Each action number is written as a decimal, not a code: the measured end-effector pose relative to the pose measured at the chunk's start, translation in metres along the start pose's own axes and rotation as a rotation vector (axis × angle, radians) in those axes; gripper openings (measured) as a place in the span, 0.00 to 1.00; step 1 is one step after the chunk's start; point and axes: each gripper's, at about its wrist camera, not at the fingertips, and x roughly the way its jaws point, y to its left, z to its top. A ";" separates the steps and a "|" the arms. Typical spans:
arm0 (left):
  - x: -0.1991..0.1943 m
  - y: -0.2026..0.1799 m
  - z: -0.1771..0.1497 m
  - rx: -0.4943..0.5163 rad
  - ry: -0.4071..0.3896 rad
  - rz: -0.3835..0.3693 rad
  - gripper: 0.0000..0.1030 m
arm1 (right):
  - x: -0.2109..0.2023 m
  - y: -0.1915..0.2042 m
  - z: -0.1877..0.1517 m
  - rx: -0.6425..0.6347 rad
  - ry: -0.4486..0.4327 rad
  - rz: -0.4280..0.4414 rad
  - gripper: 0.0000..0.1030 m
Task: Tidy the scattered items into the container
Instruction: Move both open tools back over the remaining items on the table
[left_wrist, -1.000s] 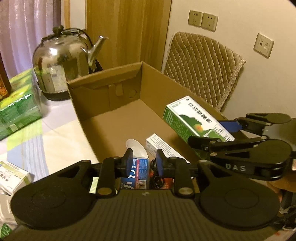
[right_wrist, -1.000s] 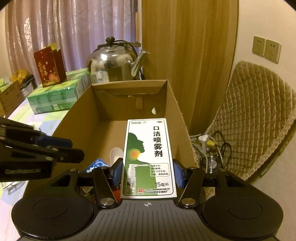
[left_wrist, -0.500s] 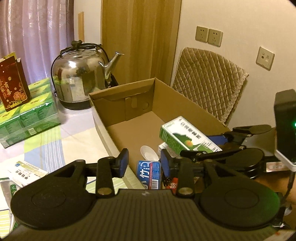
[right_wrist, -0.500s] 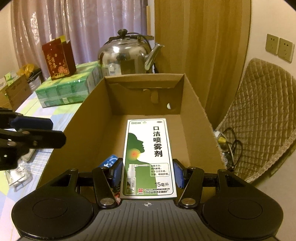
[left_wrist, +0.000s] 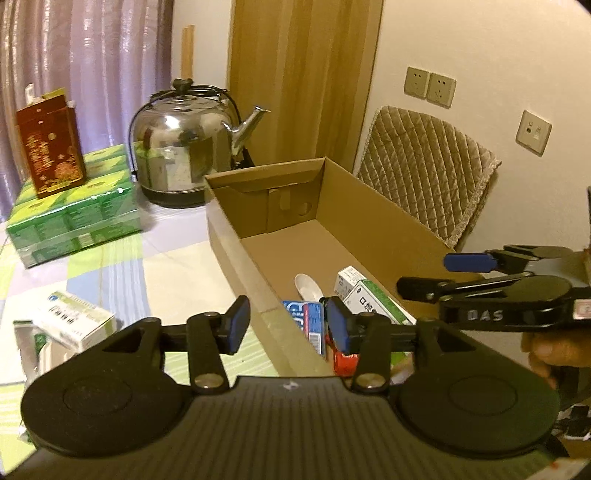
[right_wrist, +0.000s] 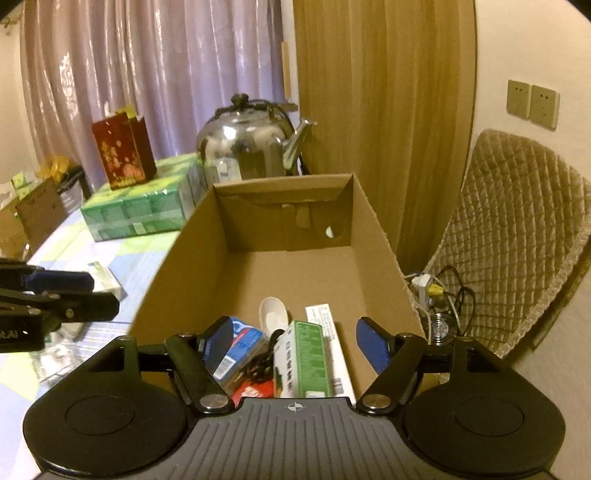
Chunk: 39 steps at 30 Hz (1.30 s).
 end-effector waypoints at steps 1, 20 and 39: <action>-0.006 0.001 -0.003 -0.007 -0.003 0.004 0.42 | -0.006 0.003 0.000 0.000 -0.006 0.003 0.70; -0.126 0.048 -0.103 -0.171 -0.004 0.149 0.90 | -0.087 0.114 -0.039 -0.051 0.015 0.134 0.93; -0.189 0.105 -0.173 -0.303 0.034 0.296 0.99 | -0.065 0.183 -0.073 -0.168 0.122 0.207 0.98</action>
